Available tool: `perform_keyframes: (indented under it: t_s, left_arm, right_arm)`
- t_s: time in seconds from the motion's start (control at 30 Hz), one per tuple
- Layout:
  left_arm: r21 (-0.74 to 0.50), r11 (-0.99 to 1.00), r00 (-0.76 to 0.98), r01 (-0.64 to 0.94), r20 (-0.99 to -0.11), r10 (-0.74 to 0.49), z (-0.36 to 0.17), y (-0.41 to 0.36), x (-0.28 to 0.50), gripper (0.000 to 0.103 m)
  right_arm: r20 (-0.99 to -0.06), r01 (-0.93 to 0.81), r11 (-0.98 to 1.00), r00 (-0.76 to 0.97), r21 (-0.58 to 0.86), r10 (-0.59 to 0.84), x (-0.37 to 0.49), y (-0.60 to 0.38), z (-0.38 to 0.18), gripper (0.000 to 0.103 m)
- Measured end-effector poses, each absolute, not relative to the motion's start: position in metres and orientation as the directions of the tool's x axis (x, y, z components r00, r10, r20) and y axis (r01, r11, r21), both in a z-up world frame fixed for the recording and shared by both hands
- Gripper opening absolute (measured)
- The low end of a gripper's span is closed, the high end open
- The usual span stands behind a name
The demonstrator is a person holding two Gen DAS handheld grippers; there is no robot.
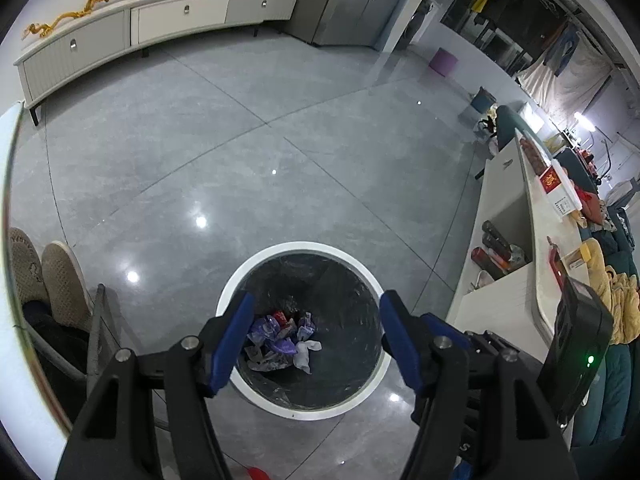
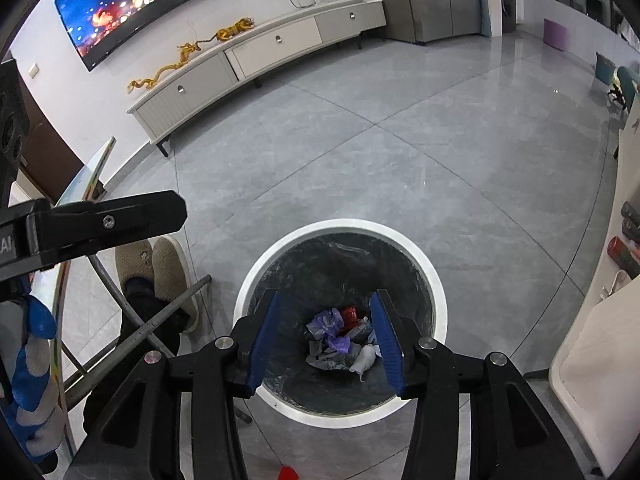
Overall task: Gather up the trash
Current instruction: 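Carry both held items over the trash bin and open both tools, then move both open tools back from the bin over the table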
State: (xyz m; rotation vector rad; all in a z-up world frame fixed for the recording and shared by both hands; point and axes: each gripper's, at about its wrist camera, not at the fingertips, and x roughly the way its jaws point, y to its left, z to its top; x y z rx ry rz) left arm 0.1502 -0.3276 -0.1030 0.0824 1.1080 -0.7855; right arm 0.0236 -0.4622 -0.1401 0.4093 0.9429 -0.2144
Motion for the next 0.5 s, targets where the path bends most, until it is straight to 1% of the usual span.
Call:
perform_keyframes:
  t_s: [0.07, 0.13, 0.3, 0.4, 0.5]
  left_arm:
    - [-0.321, 0.730, 0.221, 0.603, -0.813, -0.539, -0.096, -0.321, 0.147, 0.064]
    - [-0.330, 0.723, 0.230, 0.607, -0.798, -0.557, -0.087, -0.315, 0.144, 0.064]
    - [-0.346, 0.711, 0.262, 0.612, -0.760, -0.595, -0.061, -0.293, 0.135, 0.064]
    - [-0.335, 0.716, 0.306, 0.612, -0.735, -0.605, -0.043, -0.273, 0.129, 0.065]
    - [-0.328, 0.735, 0.358, 0.593, -0.711, -0.605, -0.028, -0.246, 0.124, 0.069]
  right_arm:
    - [-0.814, 0.357, 0.903, 0.581, 0.240, -0.014, 0.022, -0.461, -0.135, 0.048]
    - [-0.807, 0.361, 0.903, 0.590, 0.234, -0.026, 0.020, -0.459, -0.127, 0.052]
    - [-0.780, 0.360, 0.908, 0.623, 0.216, -0.061, 0.014, -0.449, -0.100, 0.053]
    - [-0.757, 0.345, 0.917, 0.649, 0.202, -0.078, 0.010, -0.437, -0.080, 0.053]
    - [-0.728, 0.319, 0.928, 0.681, 0.193, -0.083, 0.006, -0.422, -0.057, 0.054]
